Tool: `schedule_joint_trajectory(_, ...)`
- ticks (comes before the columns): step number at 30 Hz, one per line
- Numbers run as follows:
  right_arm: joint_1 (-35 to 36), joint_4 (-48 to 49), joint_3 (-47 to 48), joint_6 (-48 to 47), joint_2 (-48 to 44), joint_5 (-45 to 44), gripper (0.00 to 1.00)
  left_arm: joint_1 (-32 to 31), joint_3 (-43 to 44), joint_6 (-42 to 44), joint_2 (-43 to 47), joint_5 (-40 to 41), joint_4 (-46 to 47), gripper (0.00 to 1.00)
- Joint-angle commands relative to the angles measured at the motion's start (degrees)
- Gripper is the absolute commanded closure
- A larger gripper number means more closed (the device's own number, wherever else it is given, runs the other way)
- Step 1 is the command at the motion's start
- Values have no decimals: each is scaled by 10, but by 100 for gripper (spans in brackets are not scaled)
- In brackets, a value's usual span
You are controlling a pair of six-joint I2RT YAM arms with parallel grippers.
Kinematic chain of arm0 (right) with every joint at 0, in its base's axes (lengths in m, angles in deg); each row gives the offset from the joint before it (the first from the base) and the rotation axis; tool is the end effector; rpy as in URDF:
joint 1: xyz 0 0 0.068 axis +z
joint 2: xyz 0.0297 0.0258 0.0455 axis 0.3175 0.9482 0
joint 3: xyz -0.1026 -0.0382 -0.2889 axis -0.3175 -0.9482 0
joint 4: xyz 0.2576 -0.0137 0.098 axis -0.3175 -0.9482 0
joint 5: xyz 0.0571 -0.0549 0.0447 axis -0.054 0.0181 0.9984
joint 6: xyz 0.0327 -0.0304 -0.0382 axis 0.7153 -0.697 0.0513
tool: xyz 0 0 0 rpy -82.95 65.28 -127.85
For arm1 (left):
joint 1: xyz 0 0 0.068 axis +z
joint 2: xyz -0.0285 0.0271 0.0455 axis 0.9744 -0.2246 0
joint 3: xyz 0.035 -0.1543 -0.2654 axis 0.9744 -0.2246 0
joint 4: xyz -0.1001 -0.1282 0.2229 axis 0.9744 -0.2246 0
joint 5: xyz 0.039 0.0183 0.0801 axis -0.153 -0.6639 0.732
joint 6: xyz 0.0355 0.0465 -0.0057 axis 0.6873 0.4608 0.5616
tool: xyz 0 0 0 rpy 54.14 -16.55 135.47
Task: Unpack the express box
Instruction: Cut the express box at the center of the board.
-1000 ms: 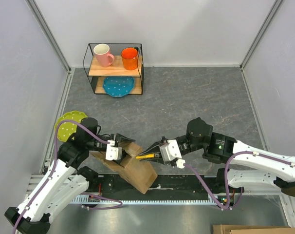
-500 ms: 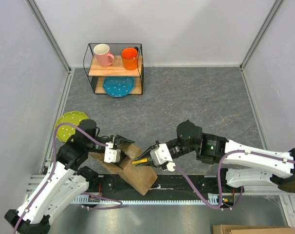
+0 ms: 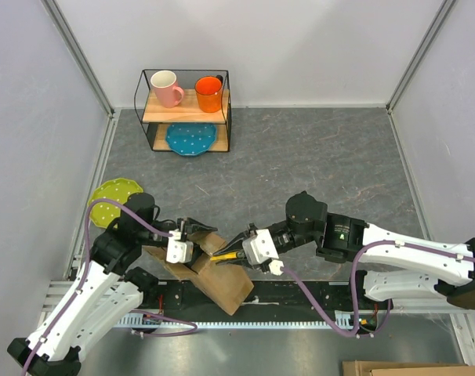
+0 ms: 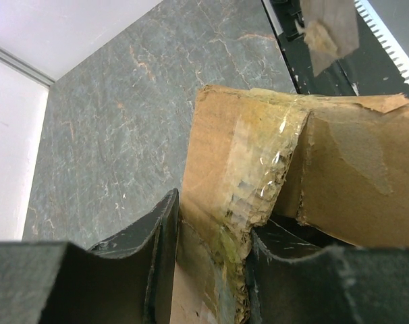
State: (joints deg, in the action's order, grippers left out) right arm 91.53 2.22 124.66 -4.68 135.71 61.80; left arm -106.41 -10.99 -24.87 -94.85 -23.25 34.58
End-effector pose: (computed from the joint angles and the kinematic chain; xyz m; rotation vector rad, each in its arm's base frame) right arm 0.0490 0.2463 0.4179 -1.6408 0.6529 1.0696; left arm 0.0759 -0.0842 0.3130 1.6588 0.8948 -0.6982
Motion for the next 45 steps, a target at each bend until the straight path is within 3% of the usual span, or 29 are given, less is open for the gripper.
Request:
schedule_joint_trajectory(1, 3, 26, 23, -16, 12, 4, 100, -2, -7, -33, 3, -43, -14, 93)
schedule_joint_trajectory(19, 4, 13, 18, -27, 22, -16, 100, -2, -6, -43, 17, -51, -14, 93)
schedule_joint_trajectory(45, 2, -120, 23, -59, 22, -52, 100, -2, 2, -64, 26, -62, -17, 93)
